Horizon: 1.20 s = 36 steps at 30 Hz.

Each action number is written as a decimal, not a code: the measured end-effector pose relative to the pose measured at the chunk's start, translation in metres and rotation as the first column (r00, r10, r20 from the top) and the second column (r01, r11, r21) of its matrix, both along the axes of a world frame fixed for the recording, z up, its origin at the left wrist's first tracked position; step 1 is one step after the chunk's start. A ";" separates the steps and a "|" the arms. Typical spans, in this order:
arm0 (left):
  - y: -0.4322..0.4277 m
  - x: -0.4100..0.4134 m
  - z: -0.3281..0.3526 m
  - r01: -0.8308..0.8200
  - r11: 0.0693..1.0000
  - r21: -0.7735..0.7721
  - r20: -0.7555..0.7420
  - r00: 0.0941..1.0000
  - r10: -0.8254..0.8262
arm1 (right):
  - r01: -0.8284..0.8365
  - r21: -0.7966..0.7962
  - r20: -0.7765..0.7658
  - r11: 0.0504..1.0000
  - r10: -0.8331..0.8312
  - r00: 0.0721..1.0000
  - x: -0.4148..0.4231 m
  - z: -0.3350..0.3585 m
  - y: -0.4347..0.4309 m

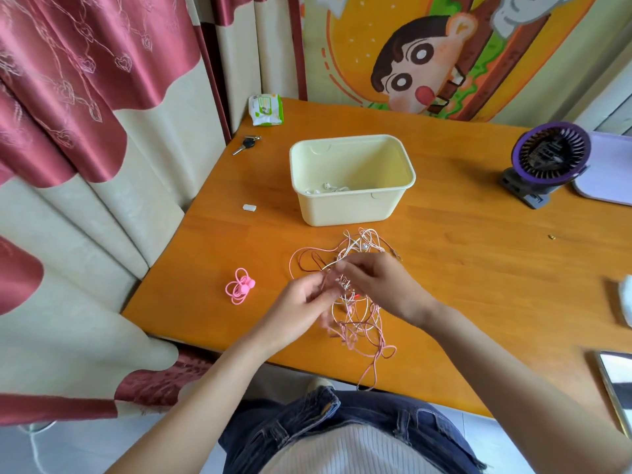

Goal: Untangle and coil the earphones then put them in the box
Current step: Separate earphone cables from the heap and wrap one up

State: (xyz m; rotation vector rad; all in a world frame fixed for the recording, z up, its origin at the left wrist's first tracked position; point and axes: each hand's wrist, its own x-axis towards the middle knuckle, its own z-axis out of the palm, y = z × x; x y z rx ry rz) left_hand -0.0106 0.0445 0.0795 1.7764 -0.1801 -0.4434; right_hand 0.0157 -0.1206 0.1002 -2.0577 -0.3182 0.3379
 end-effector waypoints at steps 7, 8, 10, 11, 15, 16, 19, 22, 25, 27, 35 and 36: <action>0.043 -0.002 -0.009 -0.404 0.830 -0.384 -0.348 0.896 0.275 | 0.264 -0.303 0.047 0.916 -0.262 0.964 0.007 -0.051 -0.056; 0.045 0.001 -0.004 -0.483 0.698 -0.528 -0.434 0.860 0.268 | 0.292 -0.332 0.019 0.897 -0.303 0.953 0.004 -0.063 -0.062; 0.044 0.006 0.008 -0.546 0.549 -0.632 -0.505 0.828 0.242 | 0.349 -0.291 -0.089 0.891 -0.388 0.917 -0.001 -0.081 -0.069; 0.043 0.006 0.013 -0.536 0.563 -0.629 -0.499 0.834 0.236 | 0.376 -0.264 -0.137 0.888 -0.421 0.897 -0.003 -0.087 -0.071; 0.049 0.009 0.016 -0.354 0.885 -0.302 -0.221 0.929 0.296 | 0.458 -0.299 -0.146 0.837 -0.515 0.845 -0.002 -0.093 -0.073; 0.053 0.010 0.013 -0.297 0.949 -0.101 -0.059 0.954 0.293 | 0.482 -0.324 -0.131 0.814 -0.544 0.829 -0.003 -0.094 -0.076; 0.067 0.014 0.007 -0.248 0.832 0.497 0.318 0.944 0.091 | 0.537 -0.381 -0.080 0.753 -0.605 0.792 -0.005 -0.097 -0.086; 0.076 0.011 -0.004 -0.201 0.568 0.798 0.283 0.957 -0.061 | 0.568 -0.412 -0.043 0.712 -0.638 0.769 -0.005 -0.101 -0.089; 0.087 0.009 -0.013 -0.085 0.427 0.900 0.158 0.978 -0.137 | 0.589 -0.469 -0.003 0.659 -0.668 0.744 -0.003 -0.101 -0.095; 0.088 0.005 -0.018 0.058 0.379 0.923 0.035 0.971 -0.235 | 0.580 -0.512 0.024 0.633 -0.665 0.746 -0.001 -0.099 -0.099; 0.072 -0.006 -0.021 0.014 0.911 0.412 -0.007 1.000 -0.012 | 0.495 -0.500 0.201 0.711 -0.460 0.865 0.003 -0.091 -0.075; 0.066 -0.004 -0.017 -0.030 0.938 0.346 0.008 1.000 0.029 | 0.451 -0.497 0.264 0.742 -0.366 0.892 0.000 -0.089 -0.067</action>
